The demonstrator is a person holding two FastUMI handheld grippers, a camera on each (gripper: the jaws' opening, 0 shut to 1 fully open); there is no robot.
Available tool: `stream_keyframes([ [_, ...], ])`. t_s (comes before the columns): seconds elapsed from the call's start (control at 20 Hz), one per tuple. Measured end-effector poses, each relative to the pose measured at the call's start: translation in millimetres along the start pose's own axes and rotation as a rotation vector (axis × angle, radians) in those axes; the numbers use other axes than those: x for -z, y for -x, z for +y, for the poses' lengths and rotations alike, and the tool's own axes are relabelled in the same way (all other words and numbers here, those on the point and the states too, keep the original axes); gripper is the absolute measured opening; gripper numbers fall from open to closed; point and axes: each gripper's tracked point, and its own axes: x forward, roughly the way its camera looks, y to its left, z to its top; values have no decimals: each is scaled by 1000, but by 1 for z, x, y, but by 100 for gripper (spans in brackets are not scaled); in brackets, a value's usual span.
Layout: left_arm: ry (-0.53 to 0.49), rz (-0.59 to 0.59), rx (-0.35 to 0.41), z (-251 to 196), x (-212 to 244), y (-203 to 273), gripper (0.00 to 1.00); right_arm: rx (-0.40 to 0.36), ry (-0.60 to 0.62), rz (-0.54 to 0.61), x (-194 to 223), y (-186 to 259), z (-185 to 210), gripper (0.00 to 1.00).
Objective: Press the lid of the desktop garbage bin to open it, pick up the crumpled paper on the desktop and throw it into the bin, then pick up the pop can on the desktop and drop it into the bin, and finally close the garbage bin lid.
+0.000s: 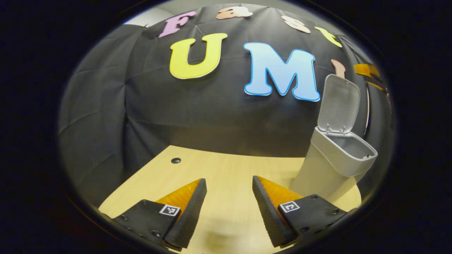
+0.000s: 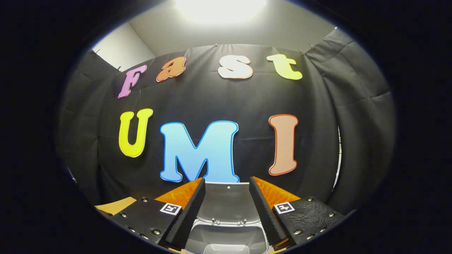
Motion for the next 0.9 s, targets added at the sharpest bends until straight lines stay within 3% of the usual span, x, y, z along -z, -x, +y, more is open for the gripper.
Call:
stream_keyframes([
  [0.6,9,12,-30,17,3,2,94,20,1,-64,-19,-31,2,80],
  [0.65,9,13,-35,20,4,3,87,23,2,-63,-18,-35,1,80],
  [0.9,7,25,-56,32,8,3,87,57,-1,-14,2,-59,-7,80],
])
